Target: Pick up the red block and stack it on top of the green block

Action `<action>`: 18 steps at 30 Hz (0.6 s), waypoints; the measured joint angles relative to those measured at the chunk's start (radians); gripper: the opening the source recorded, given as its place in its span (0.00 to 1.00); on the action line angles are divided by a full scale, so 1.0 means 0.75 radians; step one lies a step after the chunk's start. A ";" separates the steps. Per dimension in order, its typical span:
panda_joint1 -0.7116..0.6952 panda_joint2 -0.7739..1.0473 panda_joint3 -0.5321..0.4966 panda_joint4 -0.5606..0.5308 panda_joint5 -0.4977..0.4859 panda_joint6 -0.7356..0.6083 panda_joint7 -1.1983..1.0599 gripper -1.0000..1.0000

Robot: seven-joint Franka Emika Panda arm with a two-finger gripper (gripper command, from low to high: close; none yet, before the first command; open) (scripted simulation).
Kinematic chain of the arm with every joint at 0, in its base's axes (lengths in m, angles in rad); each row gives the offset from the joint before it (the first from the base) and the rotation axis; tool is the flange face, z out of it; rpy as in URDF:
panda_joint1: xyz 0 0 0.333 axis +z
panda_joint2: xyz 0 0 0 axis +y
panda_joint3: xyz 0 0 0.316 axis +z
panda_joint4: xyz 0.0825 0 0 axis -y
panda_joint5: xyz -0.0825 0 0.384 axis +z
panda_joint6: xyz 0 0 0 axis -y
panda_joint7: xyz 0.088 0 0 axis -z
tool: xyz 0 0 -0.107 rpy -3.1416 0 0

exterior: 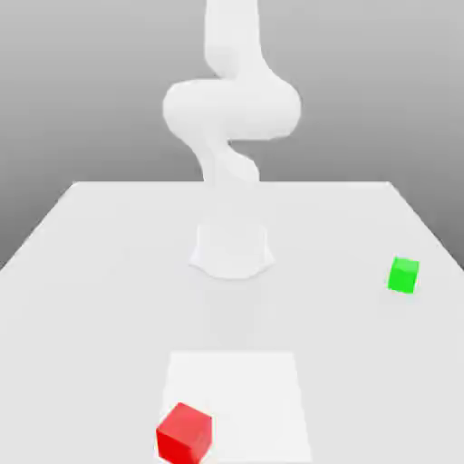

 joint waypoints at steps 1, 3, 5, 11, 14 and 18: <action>0.029 0.047 -0.032 -0.006 0.013 0.015 -0.061 0.50; 0.083 0.136 -0.091 -0.017 0.041 0.043 -0.178 0.50; 0.131 0.224 -0.145 -0.027 0.072 0.070 -0.296 0.50; 0.248 0.487 -0.285 -0.058 0.179 0.150 -0.655 0.50; 0.287 0.620 -0.333 -0.074 0.237 0.188 -0.838 0.50; 0.318 0.796 -0.376 -0.094 0.303 0.241 -1.074 0.50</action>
